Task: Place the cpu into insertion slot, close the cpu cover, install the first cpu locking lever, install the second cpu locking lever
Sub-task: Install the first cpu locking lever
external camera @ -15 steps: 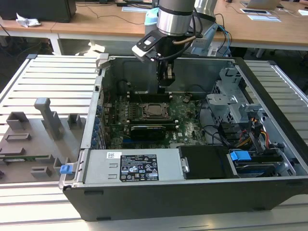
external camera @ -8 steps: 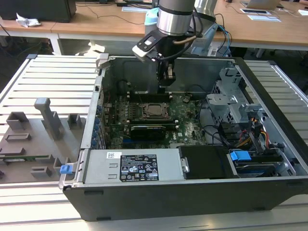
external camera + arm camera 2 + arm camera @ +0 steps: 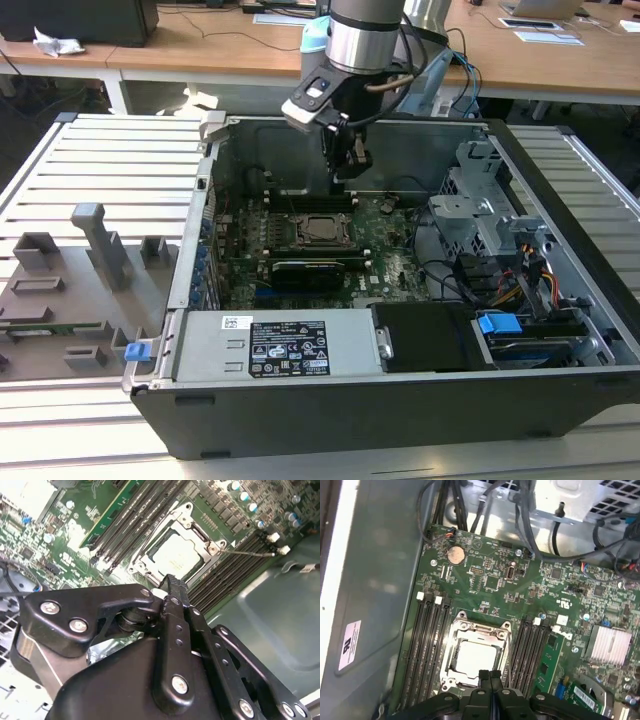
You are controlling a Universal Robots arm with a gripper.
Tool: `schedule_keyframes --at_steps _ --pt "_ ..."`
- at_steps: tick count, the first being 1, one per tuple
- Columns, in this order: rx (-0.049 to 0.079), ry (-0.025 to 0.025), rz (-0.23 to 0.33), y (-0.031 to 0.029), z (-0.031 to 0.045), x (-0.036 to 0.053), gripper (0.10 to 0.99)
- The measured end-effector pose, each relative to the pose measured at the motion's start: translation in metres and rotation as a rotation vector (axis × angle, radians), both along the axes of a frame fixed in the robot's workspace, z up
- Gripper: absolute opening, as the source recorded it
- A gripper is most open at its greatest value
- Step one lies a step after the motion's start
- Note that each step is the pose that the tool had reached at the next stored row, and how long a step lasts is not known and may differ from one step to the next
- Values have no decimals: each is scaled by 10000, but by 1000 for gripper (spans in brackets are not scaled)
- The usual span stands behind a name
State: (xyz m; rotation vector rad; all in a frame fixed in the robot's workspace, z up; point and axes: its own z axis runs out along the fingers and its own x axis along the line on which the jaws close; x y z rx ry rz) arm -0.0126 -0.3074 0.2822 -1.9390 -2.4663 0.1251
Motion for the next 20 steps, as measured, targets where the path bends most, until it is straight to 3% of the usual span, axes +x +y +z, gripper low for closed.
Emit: schedule_keyframes --at_steps 2,6,20 --pt "-1 0 346 0 0 0 106" --pt "-1 1 1688 0 0 0 106" --pt "-1 1 4358 0 0 0 106"
